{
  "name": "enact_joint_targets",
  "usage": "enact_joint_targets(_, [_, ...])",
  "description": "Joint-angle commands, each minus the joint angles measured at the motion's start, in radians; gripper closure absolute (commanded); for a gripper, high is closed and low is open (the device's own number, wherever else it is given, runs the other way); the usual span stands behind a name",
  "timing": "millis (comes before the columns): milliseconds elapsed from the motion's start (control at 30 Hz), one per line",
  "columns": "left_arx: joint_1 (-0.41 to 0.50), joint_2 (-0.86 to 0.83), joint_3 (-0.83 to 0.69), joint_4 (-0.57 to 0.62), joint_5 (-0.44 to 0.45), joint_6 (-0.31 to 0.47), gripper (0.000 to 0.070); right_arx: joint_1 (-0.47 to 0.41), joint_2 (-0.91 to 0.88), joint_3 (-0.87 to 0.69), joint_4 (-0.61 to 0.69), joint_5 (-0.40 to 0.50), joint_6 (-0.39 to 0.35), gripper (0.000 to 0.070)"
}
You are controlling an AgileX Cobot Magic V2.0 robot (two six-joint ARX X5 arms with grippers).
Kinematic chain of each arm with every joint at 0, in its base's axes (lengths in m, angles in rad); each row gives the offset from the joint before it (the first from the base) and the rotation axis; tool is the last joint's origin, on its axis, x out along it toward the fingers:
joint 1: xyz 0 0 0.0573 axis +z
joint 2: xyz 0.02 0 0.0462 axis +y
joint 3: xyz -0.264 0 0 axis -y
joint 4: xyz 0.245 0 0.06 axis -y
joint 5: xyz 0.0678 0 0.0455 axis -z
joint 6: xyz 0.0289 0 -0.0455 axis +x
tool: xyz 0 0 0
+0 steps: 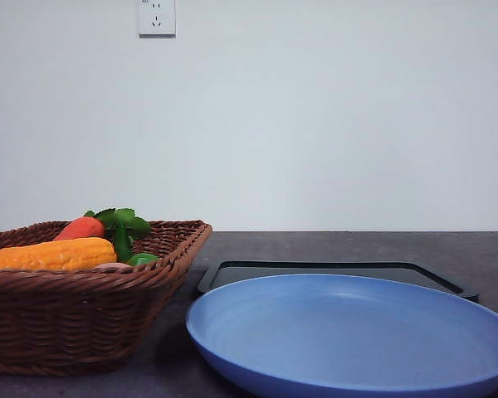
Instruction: Transfer egg from basket to plate and serve
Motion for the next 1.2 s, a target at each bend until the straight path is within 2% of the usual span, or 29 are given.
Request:
enact_joint_targets(0, [-0.005,0.064,0.052,-0.022,0.027,0.115,0.07,0.0,0.069,0.045,-0.042,-0.034,-0.044,0.07])
enact_joint_targets(133, [-0.039,0.208,0.149,-0.107,0.059,0.207,0.07,0.0,0.217,0.117,-0.149,-0.099,-0.098,0.07])
enact_joint_targets(233, [-0.085,0.317,0.22,-0.184,0.059,0.271,0.07,0.0,0.319,0.138,-0.209,-0.192,-0.135,0.07])
enact_joint_targets(333, [-0.138,0.407,0.272,-0.242,0.06,0.305,0.07,0.0,0.407,0.139,-0.261,-0.305,-0.17,0.07])
enact_joint_targets(400, [-0.174,0.457,0.292,-0.252,0.064,0.312,0.07,0.005,0.461,0.139,-0.29,-0.345,-0.196,0.07])
enact_joint_targets(500, [-0.221,0.513,0.3,-0.229,0.075,0.307,0.0674,0.028,0.537,0.138,-0.315,-0.356,-0.233,0.0672])
enact_joint_targets(633, [-0.266,0.566,0.3,-0.191,0.075,0.252,0.0493,0.072,0.631,0.138,-0.306,-0.349,-0.236,0.0545])
enact_joint_targets(733, [-0.29,0.591,0.3,-0.174,0.075,0.23,0.041,0.108,0.699,0.136,-0.279,-0.32,-0.235,0.0519])
enact_joint_targets(900, [-0.314,0.601,0.3,-0.167,0.075,0.225,0.0391,0.166,0.812,0.134,-0.187,-0.308,-0.215,0.0519])
enact_joint_targets(1167, [-0.319,0.601,0.3,-0.166,0.074,0.225,0.0392,0.197,0.948,0.134,-0.059,-0.308,-0.173,0.053])
